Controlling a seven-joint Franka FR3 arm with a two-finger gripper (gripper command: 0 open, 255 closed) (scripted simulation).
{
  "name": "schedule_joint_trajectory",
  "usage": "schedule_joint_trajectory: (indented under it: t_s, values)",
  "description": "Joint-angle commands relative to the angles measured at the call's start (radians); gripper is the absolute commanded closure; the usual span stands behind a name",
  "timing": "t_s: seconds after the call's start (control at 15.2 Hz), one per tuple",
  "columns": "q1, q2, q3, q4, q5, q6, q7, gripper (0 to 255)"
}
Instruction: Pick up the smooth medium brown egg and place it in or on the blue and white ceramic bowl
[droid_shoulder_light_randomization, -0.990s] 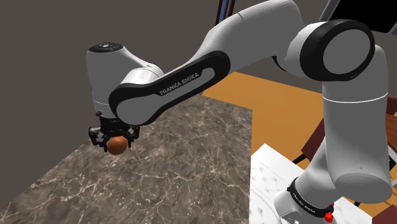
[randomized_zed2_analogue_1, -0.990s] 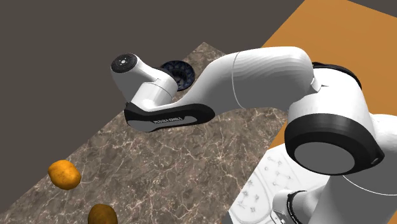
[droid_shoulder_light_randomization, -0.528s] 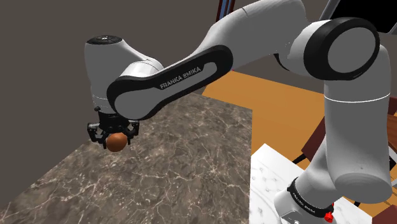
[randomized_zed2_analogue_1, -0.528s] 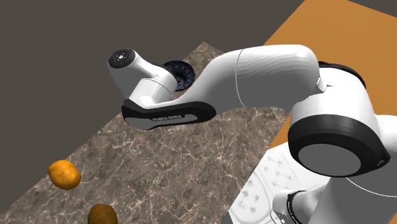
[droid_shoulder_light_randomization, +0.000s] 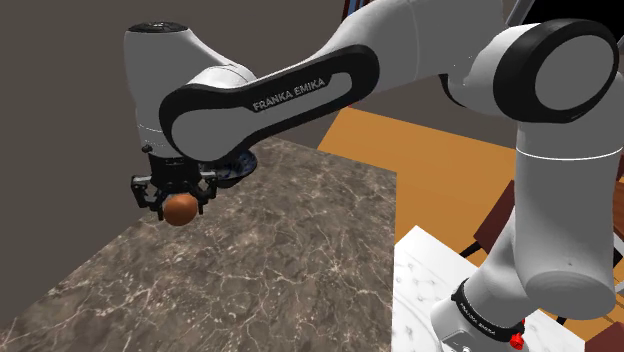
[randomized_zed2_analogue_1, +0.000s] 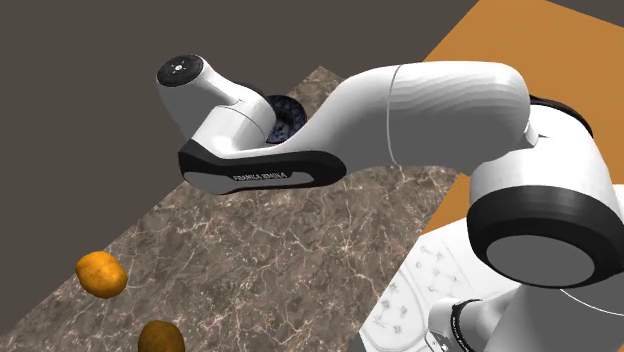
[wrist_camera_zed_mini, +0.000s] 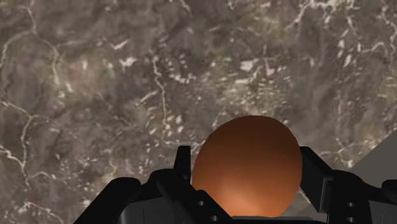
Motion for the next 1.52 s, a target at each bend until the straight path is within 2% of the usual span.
schedule_joint_trajectory:
  t_s: [0.0, 1.06, 1.45]
  values:
    - [0.000, -0.009, 0.004, 0.017, 0.006, -0.024, -0.003, 255]
    - [0.005, -0.052, 0.021, 0.168, 0.037, -0.213, -0.028, 255]
    - [-0.082, -0.037, -0.009, 0.199, 0.053, -0.223, -0.152, 255]
